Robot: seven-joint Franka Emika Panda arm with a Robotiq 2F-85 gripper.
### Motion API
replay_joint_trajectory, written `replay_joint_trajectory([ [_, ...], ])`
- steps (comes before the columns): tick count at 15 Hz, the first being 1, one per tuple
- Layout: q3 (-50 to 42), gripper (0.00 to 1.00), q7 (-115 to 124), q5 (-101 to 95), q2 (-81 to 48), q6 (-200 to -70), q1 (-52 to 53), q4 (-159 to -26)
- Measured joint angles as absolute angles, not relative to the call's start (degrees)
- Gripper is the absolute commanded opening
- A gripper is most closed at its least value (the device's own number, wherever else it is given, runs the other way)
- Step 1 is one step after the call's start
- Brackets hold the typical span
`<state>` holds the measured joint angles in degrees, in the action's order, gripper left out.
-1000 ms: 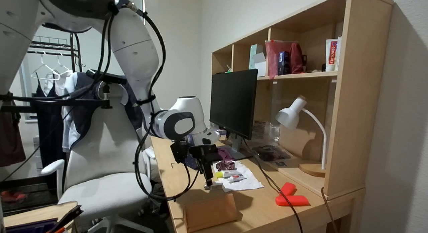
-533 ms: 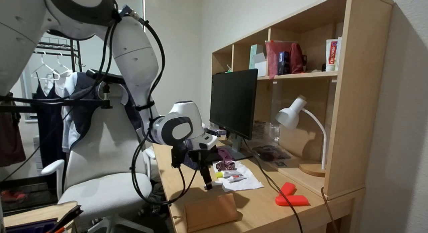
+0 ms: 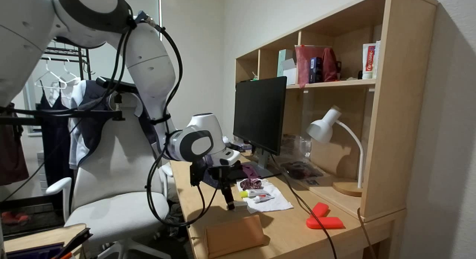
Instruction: Put the case on the cloth directly on the table
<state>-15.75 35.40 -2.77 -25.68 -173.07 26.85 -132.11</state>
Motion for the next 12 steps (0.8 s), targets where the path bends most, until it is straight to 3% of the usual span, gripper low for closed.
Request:
replay_joint_trajectory([
  [3,-16.2,0.24,35.5,-2.8,-26.0,-173.1,27.5,-132.0],
  [6,-16.4,0.1,35.5,-2.7,-26.0,-173.1,27.6,-132.0],
  [12,-15.1,0.11,35.0,-2.6,-25.1,-170.5,26.4,-131.8],
])
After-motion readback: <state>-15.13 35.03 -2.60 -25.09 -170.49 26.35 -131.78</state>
